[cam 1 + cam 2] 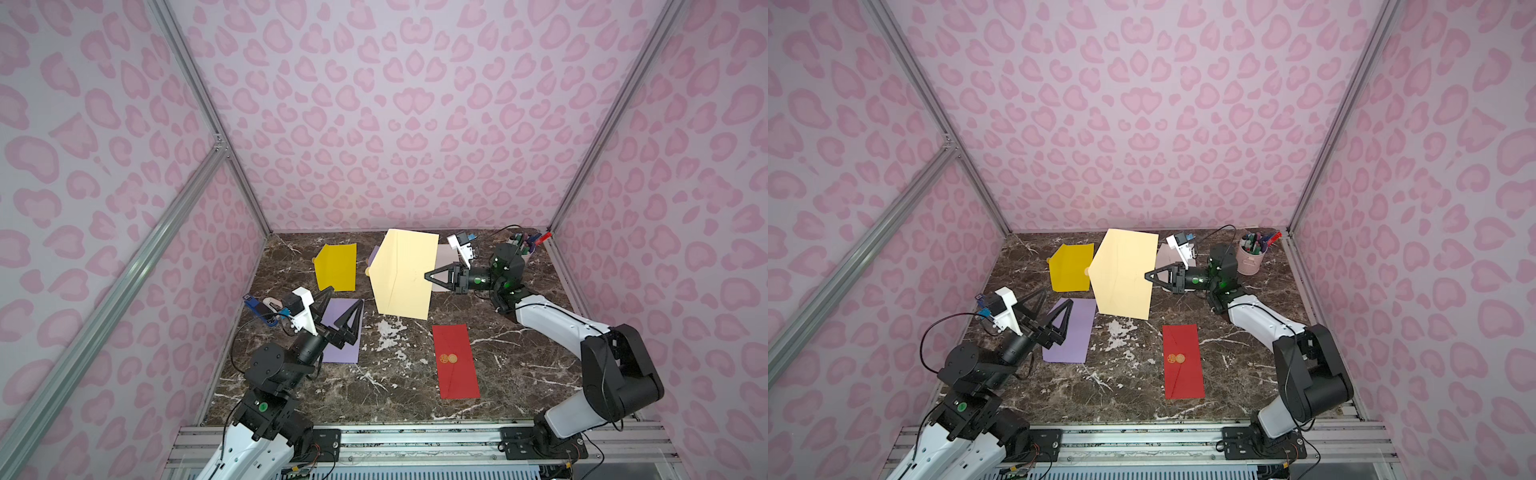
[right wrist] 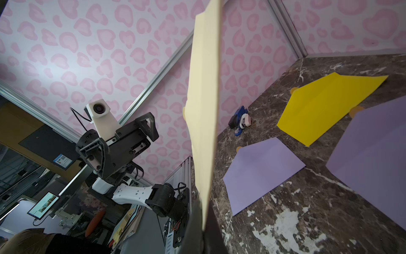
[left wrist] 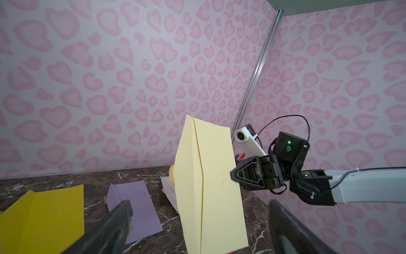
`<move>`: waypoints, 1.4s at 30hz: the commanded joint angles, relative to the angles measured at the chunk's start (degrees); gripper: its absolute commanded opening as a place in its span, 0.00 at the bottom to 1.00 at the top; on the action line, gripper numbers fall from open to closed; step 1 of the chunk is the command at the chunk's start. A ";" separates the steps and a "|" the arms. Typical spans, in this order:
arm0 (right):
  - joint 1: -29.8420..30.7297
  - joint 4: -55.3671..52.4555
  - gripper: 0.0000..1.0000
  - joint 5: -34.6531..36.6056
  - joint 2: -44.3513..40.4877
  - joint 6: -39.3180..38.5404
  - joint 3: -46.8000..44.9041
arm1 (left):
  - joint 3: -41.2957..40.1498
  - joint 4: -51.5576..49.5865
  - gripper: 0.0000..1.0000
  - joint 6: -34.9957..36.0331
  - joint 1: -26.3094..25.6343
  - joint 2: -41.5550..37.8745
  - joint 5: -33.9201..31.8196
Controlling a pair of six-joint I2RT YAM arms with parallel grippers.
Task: Open the envelope
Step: Open the envelope flap on the envelope, then place the envelope at the center of the board.
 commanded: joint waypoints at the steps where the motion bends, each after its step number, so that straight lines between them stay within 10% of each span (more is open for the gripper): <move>1: 0.13 -7.57 0.00 1.49 0.97 -3.35 -0.30 | 0.35 -2.60 0.97 1.55 0.05 0.18 -3.95; 42: 7.52 -12.94 0.00 9.83 23.25 -2.45 -0.25 | 0.05 -2.86 0.97 1.72 0.08 2.33 -4.24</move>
